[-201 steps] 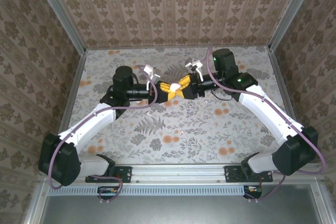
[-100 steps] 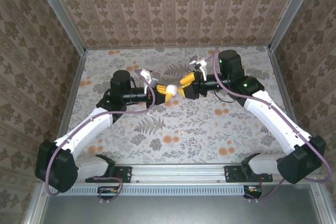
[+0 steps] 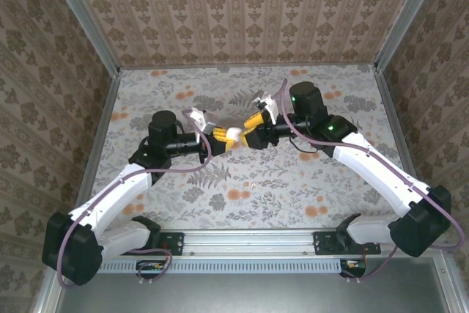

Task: Insert the wireless bluetooth earbuds into the charging case

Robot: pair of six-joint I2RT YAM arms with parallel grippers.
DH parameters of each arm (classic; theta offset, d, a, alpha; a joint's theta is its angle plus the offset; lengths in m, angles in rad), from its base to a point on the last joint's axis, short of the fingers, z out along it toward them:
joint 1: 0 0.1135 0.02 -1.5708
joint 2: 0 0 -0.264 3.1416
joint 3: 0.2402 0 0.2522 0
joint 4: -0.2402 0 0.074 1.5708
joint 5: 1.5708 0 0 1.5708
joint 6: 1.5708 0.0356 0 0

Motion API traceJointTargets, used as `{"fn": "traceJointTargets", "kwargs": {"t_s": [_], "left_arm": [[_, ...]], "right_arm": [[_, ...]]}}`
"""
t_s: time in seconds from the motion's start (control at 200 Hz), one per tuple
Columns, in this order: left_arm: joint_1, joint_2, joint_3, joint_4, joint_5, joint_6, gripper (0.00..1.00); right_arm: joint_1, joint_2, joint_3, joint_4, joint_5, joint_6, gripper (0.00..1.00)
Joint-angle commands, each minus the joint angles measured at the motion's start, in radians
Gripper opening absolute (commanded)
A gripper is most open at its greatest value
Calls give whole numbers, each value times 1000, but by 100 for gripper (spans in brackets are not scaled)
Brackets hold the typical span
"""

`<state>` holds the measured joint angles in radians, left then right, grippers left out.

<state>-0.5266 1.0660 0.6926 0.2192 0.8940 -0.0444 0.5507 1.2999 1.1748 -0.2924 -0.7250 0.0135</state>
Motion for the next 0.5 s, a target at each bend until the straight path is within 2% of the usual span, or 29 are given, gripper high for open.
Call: {"fn": "traceJointTargets", "kwargs": {"t_s": [0.0, 0.495], "left_arm": [[0, -37, -34, 81, 28, -22, 0], [-3, -24, -64, 198, 80, -113, 0]], "right_arm": [[5, 31, 21, 22, 29, 30, 58], [9, 80, 36, 47, -62, 42, 59]]}}
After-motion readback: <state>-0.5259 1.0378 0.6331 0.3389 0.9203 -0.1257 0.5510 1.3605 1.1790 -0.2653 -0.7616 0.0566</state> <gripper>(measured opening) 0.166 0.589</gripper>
